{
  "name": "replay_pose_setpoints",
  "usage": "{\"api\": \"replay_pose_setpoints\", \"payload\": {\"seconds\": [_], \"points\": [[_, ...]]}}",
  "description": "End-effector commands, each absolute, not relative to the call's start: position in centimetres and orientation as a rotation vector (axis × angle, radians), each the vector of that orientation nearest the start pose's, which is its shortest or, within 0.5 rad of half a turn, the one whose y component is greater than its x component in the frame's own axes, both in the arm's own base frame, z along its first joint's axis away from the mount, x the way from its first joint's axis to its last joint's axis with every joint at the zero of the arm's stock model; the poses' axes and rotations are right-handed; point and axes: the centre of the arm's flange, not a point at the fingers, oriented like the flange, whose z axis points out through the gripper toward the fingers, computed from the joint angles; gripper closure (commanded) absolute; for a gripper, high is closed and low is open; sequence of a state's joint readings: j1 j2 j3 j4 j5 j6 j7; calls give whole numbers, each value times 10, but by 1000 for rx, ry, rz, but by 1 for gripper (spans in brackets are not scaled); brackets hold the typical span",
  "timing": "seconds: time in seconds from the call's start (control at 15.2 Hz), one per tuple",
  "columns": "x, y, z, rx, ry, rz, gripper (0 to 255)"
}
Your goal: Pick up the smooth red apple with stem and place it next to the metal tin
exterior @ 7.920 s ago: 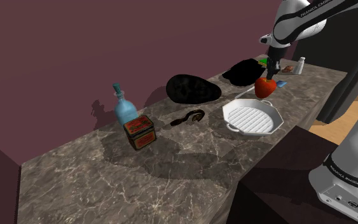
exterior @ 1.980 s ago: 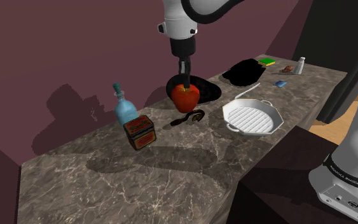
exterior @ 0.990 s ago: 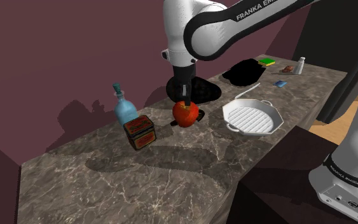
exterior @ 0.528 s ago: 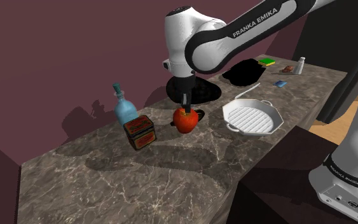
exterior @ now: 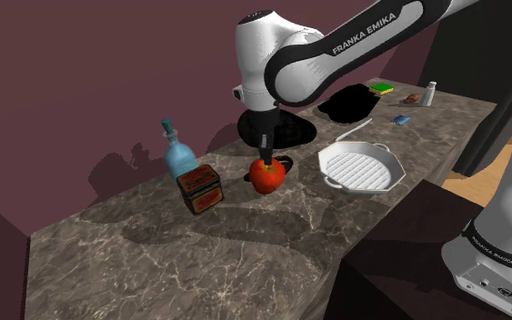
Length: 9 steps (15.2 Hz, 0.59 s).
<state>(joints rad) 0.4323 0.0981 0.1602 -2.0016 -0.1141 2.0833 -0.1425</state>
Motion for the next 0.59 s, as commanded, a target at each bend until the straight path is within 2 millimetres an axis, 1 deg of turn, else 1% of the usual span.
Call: {"api": "replay_pose_setpoints", "payload": {"seconds": [0.0, 0.26, 0.46, 0.53], "points": [[479, 314, 409, -2977, -1243, -7, 0], [479, 314, 409, -2977, -1243, -7, 0], [478, 317, 449, -2977, -1243, -7, 0], [477, 317, 459, -2977, -1243, -7, 0]]}}
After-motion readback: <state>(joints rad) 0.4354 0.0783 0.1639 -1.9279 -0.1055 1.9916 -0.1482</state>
